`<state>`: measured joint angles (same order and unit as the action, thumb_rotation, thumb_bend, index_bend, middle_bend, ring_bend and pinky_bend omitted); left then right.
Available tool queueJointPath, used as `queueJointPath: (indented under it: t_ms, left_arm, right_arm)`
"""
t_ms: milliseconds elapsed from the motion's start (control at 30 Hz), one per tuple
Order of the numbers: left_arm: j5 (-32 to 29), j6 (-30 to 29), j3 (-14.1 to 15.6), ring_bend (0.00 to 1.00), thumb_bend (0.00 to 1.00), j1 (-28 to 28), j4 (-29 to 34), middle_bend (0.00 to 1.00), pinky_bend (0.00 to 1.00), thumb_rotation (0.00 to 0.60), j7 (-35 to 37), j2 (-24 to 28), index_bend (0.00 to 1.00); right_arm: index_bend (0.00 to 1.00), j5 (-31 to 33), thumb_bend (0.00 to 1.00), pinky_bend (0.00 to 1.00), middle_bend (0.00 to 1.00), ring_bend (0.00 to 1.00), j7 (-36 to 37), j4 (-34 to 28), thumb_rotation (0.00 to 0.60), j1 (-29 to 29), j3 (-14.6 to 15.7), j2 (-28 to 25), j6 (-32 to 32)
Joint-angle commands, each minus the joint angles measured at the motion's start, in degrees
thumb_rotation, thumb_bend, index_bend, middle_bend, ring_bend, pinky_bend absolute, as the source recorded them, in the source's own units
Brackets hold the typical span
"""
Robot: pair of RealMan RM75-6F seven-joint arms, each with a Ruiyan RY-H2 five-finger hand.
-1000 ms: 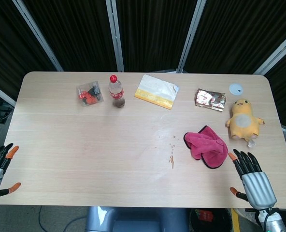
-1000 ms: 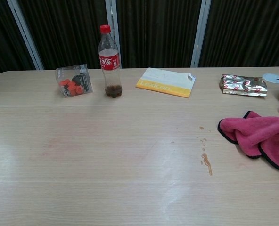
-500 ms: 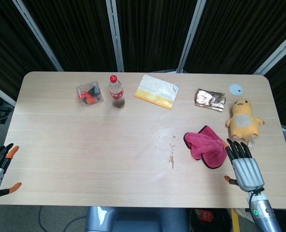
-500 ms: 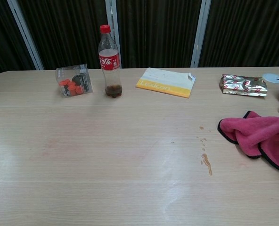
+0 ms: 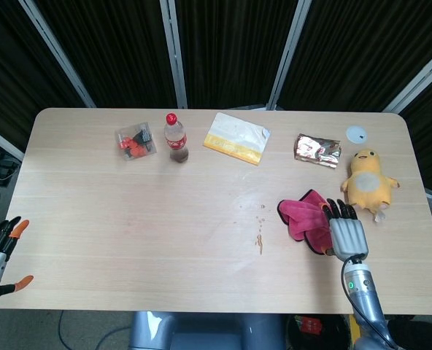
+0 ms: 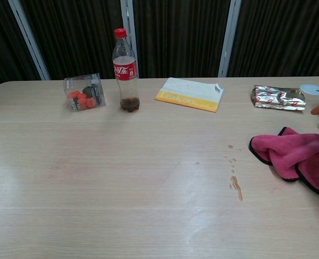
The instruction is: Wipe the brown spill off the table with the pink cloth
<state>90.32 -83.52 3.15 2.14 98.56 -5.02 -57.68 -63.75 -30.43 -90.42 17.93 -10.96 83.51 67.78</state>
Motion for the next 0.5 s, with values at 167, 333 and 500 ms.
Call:
queueJointPath:
  t_ms: [167, 333, 500]
  left_arm:
    - [-0.37, 0.35, 0.01, 0.0, 0.0, 0.09, 0.43, 0.0, 0.0, 0.6, -0.66, 0.01, 0.0]
    - [-0.72, 0.58, -0.06, 0.0, 0.0, 0.16, 0.61, 0.0, 0.0, 0.6, -0.82, 0.03, 0.0]
    - [-0.81, 0.67, -0.06, 0.0, 0.0, 0.2, 0.68, 0.0, 0.0, 0.6, -0.75, 0.02, 0.0]
  right_arm:
    - [0.18, 3.93, 0.0, 0.14, 0.11, 0.0, -0.98, 5.26, 0.6, 2.46, -1.61, 3.72, -1.05]
    - [0.21, 6.1, 0.01, 0.19, 0.15, 0.0, -1.56, 10.05, 0.6, 4.0, -1.81, 6.16, -2.41]
    - [0.28, 7.67, 0.04, 0.26, 0.2, 0.06, -1.81, 14.14, 0.6, 4.96, -1.63, 8.67, -3.39]
